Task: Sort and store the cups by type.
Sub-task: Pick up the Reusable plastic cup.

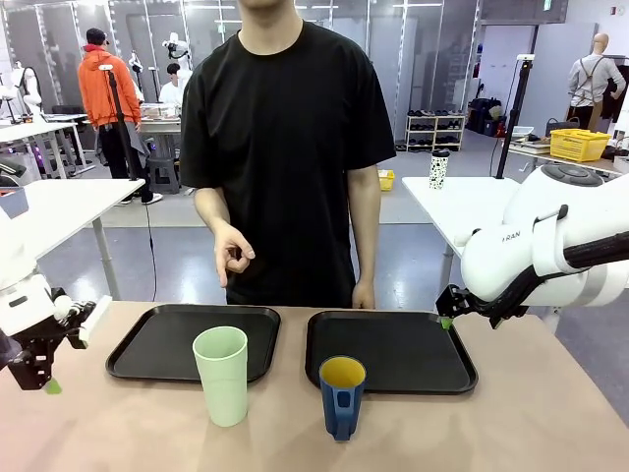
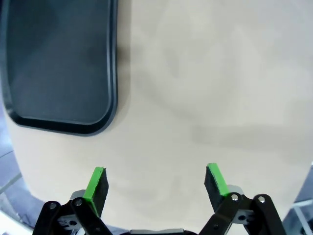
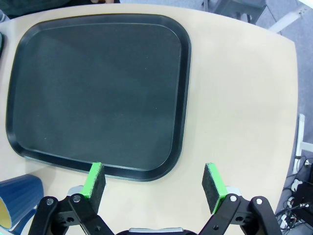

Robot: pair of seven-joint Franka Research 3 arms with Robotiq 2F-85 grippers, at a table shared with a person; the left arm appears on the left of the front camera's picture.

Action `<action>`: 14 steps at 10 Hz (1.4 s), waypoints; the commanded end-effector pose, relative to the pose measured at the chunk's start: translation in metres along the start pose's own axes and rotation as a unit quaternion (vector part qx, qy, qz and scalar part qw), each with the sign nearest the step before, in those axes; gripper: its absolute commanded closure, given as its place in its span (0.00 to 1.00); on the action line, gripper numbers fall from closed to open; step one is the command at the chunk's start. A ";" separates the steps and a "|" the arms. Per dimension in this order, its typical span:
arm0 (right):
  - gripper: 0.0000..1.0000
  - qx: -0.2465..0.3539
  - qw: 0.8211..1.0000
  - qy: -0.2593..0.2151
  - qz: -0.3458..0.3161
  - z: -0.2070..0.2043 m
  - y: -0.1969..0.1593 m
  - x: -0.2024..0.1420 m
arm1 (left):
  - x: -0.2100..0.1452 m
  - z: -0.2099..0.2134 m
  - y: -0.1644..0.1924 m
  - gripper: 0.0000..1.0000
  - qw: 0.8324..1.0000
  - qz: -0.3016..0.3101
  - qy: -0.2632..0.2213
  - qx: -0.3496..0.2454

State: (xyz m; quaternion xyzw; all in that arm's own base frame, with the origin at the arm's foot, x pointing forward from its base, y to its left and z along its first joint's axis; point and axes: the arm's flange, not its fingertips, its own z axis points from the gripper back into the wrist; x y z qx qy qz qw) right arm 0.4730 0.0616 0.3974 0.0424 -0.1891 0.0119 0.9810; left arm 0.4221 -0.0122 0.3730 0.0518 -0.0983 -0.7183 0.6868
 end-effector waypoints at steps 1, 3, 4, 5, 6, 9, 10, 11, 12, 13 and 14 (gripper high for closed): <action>0.00 0.001 1.000 0.000 -0.001 -0.001 0.000 -0.001 | -0.005 -0.014 0.000 0.00 0.999 -0.006 -0.048 0.001; 0.00 0.001 1.000 0.000 -0.001 -0.001 0.000 -0.001 | -0.010 -0.018 0.000 0.00 0.989 0.000 -0.147 -0.004; 0.00 0.001 1.000 0.000 -0.001 -0.001 0.000 -0.001 | -0.016 -0.021 0.000 0.00 0.981 0.000 -0.194 -0.007; 0.00 0.001 1.000 0.000 -0.001 -0.001 0.000 -0.001 | -0.022 -0.026 -0.001 0.00 0.973 -0.008 -0.230 -0.019; 0.00 0.001 1.000 0.000 -0.001 -0.001 0.000 -0.001 | -0.028 -0.030 -0.001 0.00 0.958 -0.014 -0.285 -0.029; 0.00 0.001 1.000 0.000 -0.001 -0.001 0.000 -0.001 | -0.044 -0.045 0.004 0.00 0.921 -0.003 -0.390 -0.016; 0.00 0.001 1.000 0.000 -0.001 -0.001 0.000 -0.001 | -0.046 -0.051 0.005 0.00 0.901 0.000 -0.434 -0.014; 0.00 0.001 1.000 0.000 -0.001 -0.001 0.000 -0.001 | -0.049 -0.058 0.007 0.00 0.886 0.006 -0.464 -0.008; 0.00 0.001 1.000 0.000 -0.001 -0.001 0.000 -0.001 | -0.053 -0.063 0.008 0.00 0.866 0.012 -0.501 0.001; 0.00 0.001 1.000 0.000 -0.001 -0.001 0.000 -0.001 | -0.054 -0.068 0.008 0.00 0.846 0.017 -0.533 0.005; 0.00 0.001 1.000 0.000 -0.001 -0.001 0.000 -0.001 | -0.055 -0.072 0.009 0.00 0.830 0.022 -0.557 0.009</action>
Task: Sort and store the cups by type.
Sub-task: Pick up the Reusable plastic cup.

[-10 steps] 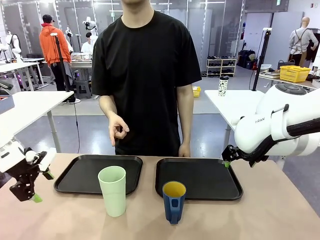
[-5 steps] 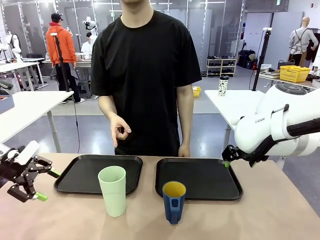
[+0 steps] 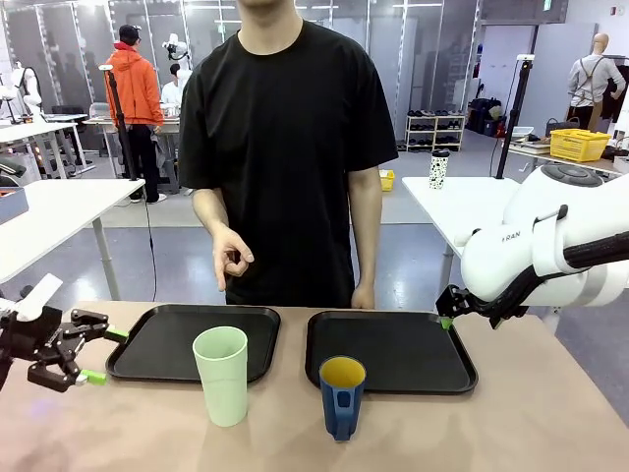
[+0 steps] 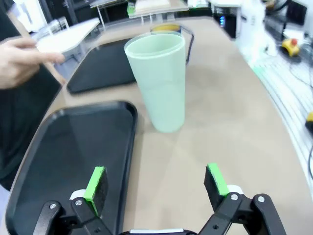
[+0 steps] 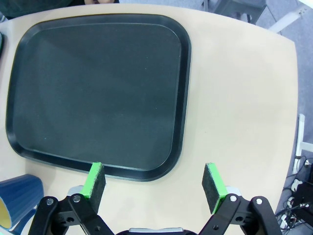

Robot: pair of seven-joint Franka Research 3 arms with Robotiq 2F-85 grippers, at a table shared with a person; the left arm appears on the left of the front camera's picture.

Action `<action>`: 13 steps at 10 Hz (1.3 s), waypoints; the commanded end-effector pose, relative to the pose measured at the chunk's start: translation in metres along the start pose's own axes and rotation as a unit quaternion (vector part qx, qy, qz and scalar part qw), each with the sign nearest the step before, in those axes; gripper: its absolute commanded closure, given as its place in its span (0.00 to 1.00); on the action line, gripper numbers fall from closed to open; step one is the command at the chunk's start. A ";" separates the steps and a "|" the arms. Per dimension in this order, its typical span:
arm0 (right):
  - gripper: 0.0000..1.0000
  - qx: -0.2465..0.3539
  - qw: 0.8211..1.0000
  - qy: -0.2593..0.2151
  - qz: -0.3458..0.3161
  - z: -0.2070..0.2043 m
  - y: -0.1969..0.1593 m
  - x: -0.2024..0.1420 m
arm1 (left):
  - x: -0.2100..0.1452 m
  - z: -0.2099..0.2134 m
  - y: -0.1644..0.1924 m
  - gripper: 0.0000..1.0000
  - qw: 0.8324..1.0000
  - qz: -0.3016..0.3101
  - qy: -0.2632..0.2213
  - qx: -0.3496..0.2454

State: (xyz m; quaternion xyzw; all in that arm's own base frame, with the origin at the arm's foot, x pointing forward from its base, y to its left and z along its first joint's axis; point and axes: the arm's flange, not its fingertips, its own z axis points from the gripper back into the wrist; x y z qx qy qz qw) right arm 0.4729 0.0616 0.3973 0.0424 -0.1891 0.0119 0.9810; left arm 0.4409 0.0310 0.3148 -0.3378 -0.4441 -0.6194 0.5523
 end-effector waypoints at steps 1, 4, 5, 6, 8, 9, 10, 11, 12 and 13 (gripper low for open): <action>0.00 0.001 1.000 0.000 -0.001 -0.001 0.000 -0.001 | -0.019 -0.001 0.005 0.00 0.998 -0.011 -0.061 0.015; 0.00 0.001 1.000 0.000 -0.001 -0.001 0.000 -0.001 | -0.001 0.002 0.006 0.00 0.999 0.011 -0.048 0.012; 0.00 0.001 1.000 0.000 -0.001 -0.001 0.000 -0.001 | -0.001 0.002 0.006 0.00 0.999 0.011 -0.048 0.012; 0.00 0.001 1.000 0.000 -0.001 -0.001 0.000 -0.001 | -0.001 0.002 0.006 0.00 0.999 0.011 -0.048 0.012; 0.00 0.001 1.000 0.000 -0.001 -0.001 0.000 -0.001 | -0.001 0.002 0.006 0.00 0.999 0.011 -0.048 0.012; 0.00 0.001 1.000 0.000 -0.001 -0.001 0.000 -0.001 | -0.002 0.002 0.007 0.00 0.998 0.016 -0.058 0.009; 0.00 0.001 1.000 0.000 -0.001 -0.001 0.000 -0.001 | -0.011 -0.006 0.016 0.00 0.997 0.031 -0.069 0.011; 0.00 0.001 1.000 0.000 -0.001 -0.001 0.000 -0.001 | -0.016 -0.011 0.020 0.00 0.996 0.038 -0.084 0.000; 0.00 0.001 1.000 0.000 -0.001 -0.001 0.000 -0.001 | -0.020 -0.017 0.021 0.00 0.995 0.044 -0.091 -0.007; 0.00 0.001 1.000 0.000 -0.001 -0.001 0.000 -0.001 | -0.023 -0.022 0.023 0.00 0.995 0.049 -0.090 -0.016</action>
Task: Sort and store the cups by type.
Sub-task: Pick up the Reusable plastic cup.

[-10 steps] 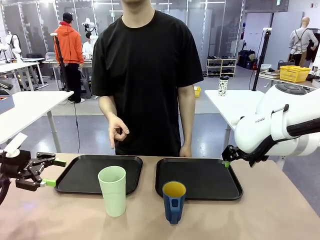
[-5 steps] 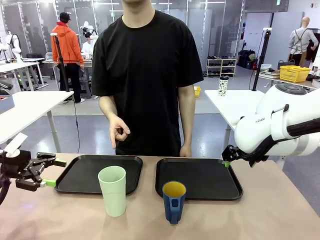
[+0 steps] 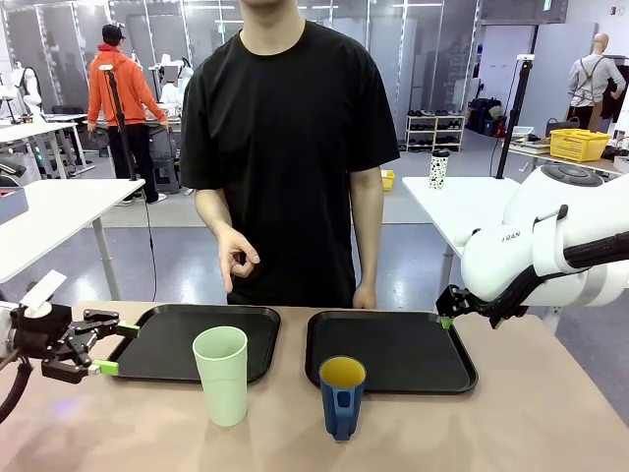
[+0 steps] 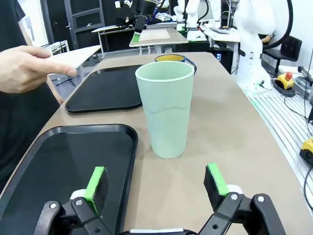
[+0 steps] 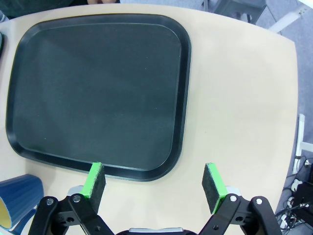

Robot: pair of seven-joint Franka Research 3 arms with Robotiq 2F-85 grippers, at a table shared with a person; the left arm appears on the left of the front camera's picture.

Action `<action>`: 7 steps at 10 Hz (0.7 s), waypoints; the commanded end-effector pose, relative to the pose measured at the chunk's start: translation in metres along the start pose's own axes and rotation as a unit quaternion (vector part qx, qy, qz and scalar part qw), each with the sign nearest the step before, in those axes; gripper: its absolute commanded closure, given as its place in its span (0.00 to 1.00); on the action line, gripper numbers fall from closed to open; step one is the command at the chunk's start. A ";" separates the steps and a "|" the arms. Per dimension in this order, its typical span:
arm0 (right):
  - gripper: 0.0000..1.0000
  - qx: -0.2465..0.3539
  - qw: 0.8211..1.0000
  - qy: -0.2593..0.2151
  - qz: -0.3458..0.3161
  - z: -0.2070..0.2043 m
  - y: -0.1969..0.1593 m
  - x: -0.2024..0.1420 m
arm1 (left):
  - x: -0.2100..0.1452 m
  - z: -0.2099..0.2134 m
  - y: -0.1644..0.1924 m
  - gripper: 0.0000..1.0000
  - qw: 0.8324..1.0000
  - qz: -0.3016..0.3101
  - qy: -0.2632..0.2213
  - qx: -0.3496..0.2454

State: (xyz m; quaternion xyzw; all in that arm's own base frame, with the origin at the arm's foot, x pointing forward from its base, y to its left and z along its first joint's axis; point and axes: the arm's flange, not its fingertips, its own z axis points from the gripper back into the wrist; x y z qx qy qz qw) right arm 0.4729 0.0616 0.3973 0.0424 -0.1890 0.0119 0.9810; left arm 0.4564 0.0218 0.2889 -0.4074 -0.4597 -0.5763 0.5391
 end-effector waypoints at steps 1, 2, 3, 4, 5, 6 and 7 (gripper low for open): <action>0.00 0.001 1.000 0.000 -0.001 -0.001 0.000 -0.001 | -0.004 -0.009 0.014 0.00 1.000 0.012 -0.017 -0.007; 0.00 0.001 1.000 0.000 -0.001 -0.001 0.000 -0.001 | -0.006 -0.016 0.016 0.00 1.000 0.013 -0.018 -0.015; 0.00 0.001 1.000 0.000 -0.001 -0.001 0.000 -0.001 | -0.011 -0.023 0.018 0.00 0.999 0.018 -0.018 -0.022; 0.00 0.001 1.000 0.000 -0.001 -0.001 0.000 -0.001 | -0.016 -0.031 0.020 0.00 0.999 0.026 -0.019 -0.030; 0.00 0.001 1.000 0.000 -0.001 -0.001 0.000 -0.001 | -0.021 -0.041 0.024 0.00 0.999 0.026 -0.027 -0.038; 0.00 0.001 1.000 0.000 -0.001 -0.001 0.000 -0.001 | -0.024 -0.049 0.025 0.00 0.998 0.028 -0.030 -0.046; 0.00 0.001 1.000 0.000 -0.001 -0.001 0.000 -0.001 | -0.026 -0.054 0.028 0.00 0.999 0.025 -0.028 -0.039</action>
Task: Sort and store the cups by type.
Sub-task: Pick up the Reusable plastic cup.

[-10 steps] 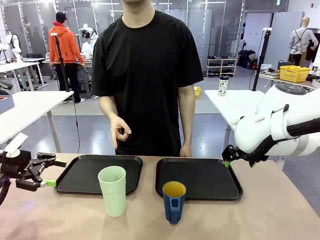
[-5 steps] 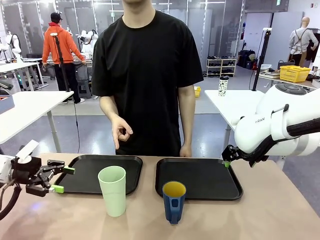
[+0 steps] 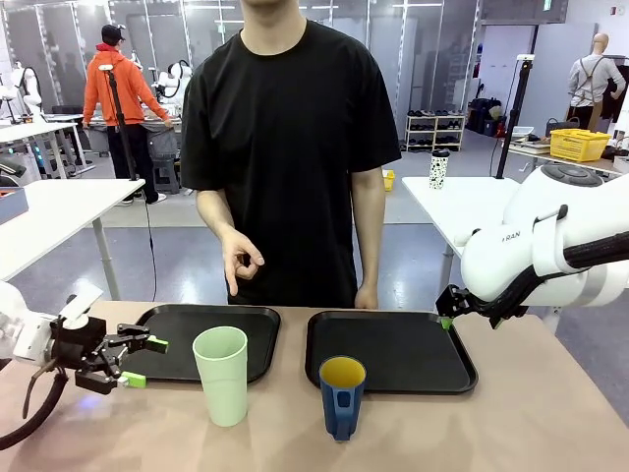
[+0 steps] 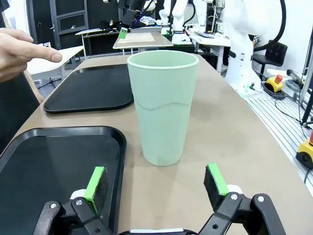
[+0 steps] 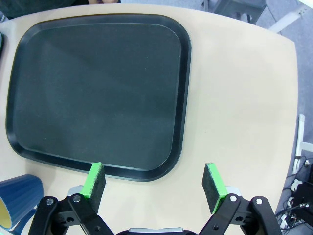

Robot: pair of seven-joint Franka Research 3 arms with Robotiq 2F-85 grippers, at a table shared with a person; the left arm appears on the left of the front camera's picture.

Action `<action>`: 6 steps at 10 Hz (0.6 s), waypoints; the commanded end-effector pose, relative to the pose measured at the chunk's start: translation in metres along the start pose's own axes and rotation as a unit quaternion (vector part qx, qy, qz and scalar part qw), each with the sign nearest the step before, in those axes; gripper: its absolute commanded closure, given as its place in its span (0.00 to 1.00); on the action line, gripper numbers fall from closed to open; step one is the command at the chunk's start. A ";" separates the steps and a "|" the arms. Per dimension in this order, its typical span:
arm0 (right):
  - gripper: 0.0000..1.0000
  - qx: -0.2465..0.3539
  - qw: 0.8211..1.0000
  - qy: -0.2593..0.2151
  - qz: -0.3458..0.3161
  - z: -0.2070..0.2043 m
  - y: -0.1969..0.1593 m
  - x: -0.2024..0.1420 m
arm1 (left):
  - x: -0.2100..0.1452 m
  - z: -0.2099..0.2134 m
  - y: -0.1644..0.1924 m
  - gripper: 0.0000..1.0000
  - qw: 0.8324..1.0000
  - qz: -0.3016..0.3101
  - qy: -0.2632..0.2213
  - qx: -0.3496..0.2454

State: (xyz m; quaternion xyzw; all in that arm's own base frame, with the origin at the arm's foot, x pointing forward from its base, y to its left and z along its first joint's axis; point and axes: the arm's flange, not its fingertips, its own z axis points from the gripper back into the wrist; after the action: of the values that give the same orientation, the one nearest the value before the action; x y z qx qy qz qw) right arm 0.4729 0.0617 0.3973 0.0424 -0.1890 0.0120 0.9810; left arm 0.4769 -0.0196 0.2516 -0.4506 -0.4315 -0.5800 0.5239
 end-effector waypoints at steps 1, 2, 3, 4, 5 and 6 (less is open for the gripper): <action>0.00 0.001 1.000 0.000 -0.002 -0.001 -0.001 0.000 | 0.002 -0.007 0.015 0.00 1.000 -0.004 -0.021 0.016; 0.00 0.001 1.000 0.000 -0.002 -0.001 -0.001 0.000 | 0.003 -0.011 0.019 0.00 0.999 -0.007 -0.025 0.019; 0.00 0.001 1.000 0.000 -0.002 -0.001 -0.001 0.000 | 0.002 -0.013 0.021 0.00 0.999 -0.008 -0.024 0.023; 0.00 0.001 1.000 0.000 -0.002 -0.001 -0.001 0.000 | 0.006 -0.006 0.020 0.00 1.000 -0.017 -0.024 0.011; 0.00 0.001 1.000 0.000 -0.002 -0.001 -0.001 0.000 | 0.001 -0.009 0.014 0.00 1.000 -0.004 -0.015 0.013; 0.00 0.001 1.000 0.000 -0.002 -0.001 -0.001 0.000 | 0.001 -0.009 0.014 0.00 1.000 -0.004 -0.015 0.013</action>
State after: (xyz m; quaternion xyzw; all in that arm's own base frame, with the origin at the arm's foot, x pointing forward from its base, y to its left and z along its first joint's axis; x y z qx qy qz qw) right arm 0.4729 0.0617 0.3973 0.0424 -0.1890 0.0120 0.9810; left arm 0.4915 -0.0290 0.2525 -0.4490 -0.4494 -0.5705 0.5206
